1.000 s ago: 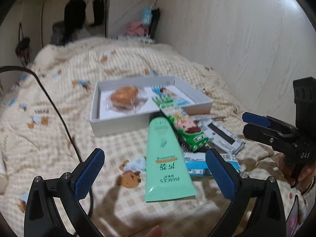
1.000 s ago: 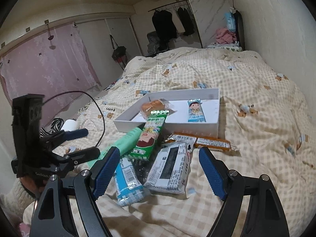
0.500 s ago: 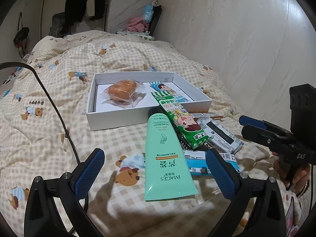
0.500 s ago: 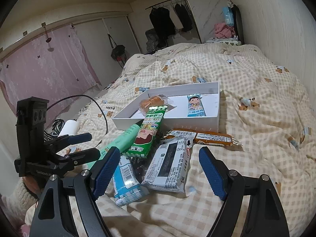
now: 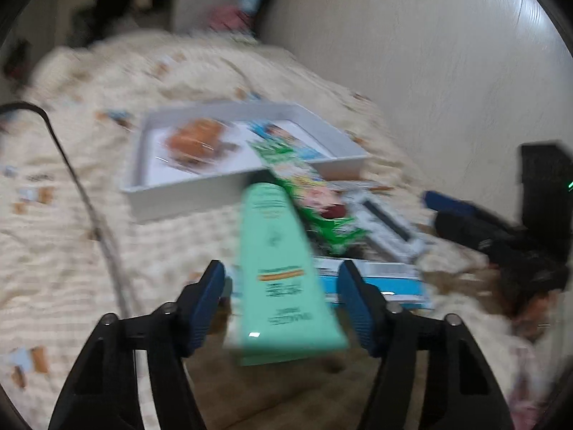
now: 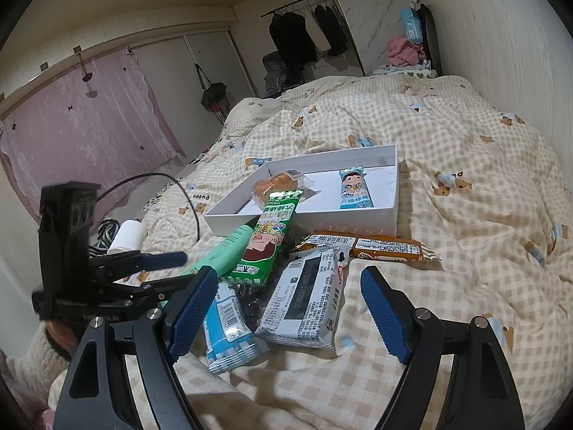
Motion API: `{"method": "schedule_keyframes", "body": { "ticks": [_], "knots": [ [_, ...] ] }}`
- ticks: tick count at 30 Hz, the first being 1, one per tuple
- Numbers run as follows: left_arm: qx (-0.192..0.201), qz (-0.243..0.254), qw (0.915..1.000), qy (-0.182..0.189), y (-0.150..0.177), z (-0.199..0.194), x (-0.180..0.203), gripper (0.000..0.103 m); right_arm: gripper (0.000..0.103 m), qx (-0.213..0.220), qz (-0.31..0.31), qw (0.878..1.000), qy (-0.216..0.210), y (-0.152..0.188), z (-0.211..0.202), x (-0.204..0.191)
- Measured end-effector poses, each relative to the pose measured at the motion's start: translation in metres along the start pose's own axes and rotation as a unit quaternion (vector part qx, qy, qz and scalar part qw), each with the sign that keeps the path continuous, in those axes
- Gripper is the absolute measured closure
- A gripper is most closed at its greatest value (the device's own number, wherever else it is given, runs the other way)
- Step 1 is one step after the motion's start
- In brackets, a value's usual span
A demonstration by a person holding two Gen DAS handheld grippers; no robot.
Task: Organize objects
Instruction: 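Grasp the green IMAGES tube with the left gripper and lift it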
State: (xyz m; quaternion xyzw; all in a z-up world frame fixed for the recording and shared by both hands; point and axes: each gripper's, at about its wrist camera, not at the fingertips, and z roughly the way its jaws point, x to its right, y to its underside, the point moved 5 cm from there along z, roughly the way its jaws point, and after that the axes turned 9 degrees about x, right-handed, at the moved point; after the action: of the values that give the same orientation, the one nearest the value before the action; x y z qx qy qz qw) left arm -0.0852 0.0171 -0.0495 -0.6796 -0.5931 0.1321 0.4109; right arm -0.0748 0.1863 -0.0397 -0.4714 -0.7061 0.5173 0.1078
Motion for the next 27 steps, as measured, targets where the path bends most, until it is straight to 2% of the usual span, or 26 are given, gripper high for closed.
{"method": "schedule_keyframes", "body": {
  "ticks": [1, 2, 4, 6, 7, 8, 15, 17, 19, 21, 24, 27],
  "knots": [
    [-0.001, -0.014, 0.9997, 0.020, -0.007, -0.001, -0.002, 0.036, 0.020, -0.001, 0.001, 1.000, 0.000, 0.001, 0.001, 0.001],
    [0.001, -0.022, 0.9995, 0.025, -0.014, -0.002, -0.004, 0.036, 0.020, -0.002, 0.003, 1.000, 0.001, 0.001, 0.001, 0.001],
    [-0.011, -0.010, 0.9999, 0.002, -0.024, 0.002, -0.005, 0.037, 0.020, -0.002, 0.006, 1.000, 0.001, 0.001, 0.001, 0.002],
    [-0.035, 0.015, 0.9990, -0.023, -0.028, 0.011, -0.002, 0.047, 0.020, -0.001, 0.005, 1.000, 0.001, 0.001, 0.001, 0.001],
    [-0.048, 0.019, 0.9985, -0.021, -0.026, 0.016, 0.000, 0.054, 0.020, -0.001, 0.005, 1.000, 0.001, 0.001, 0.001, 0.001],
    [-0.062, 0.017, 0.9979, -0.012, -0.024, 0.021, 0.003, 0.056, 0.020, -0.001, 0.005, 1.000, 0.001, 0.001, 0.001, 0.001],
    [-0.092, 0.006, 0.9953, -0.029, -0.022, 0.040, -0.001, 0.054, 0.020, -0.001, 0.008, 1.000, -0.002, 0.001, 0.001, 0.003],
    [-0.114, 0.011, 0.9929, -0.032, -0.018, 0.048, -0.002, 0.051, 0.020, 0.000, 0.009, 1.000, -0.003, 0.001, 0.001, 0.003],
    [-0.150, 0.036, 0.9862, -0.060, -0.009, 0.058, -0.001, 0.052, 0.020, -0.001, 0.011, 1.000, -0.003, 0.001, 0.001, 0.004],
    [-0.148, 0.050, 0.9846, -0.079, -0.006, 0.060, 0.001, 0.053, 0.020, 0.000, 0.012, 1.000, -0.002, 0.001, 0.001, 0.005],
    [-0.115, 0.049, 0.9883, -0.087, -0.011, 0.049, 0.002, 0.053, 0.020, 0.001, 0.015, 1.000, -0.003, 0.002, 0.000, 0.005],
    [-0.093, 0.030, 0.9921, -0.079, -0.016, 0.031, 0.000, 0.053, 0.020, -0.001, 0.017, 1.000, -0.004, 0.002, 0.002, 0.006]
  ]
}}
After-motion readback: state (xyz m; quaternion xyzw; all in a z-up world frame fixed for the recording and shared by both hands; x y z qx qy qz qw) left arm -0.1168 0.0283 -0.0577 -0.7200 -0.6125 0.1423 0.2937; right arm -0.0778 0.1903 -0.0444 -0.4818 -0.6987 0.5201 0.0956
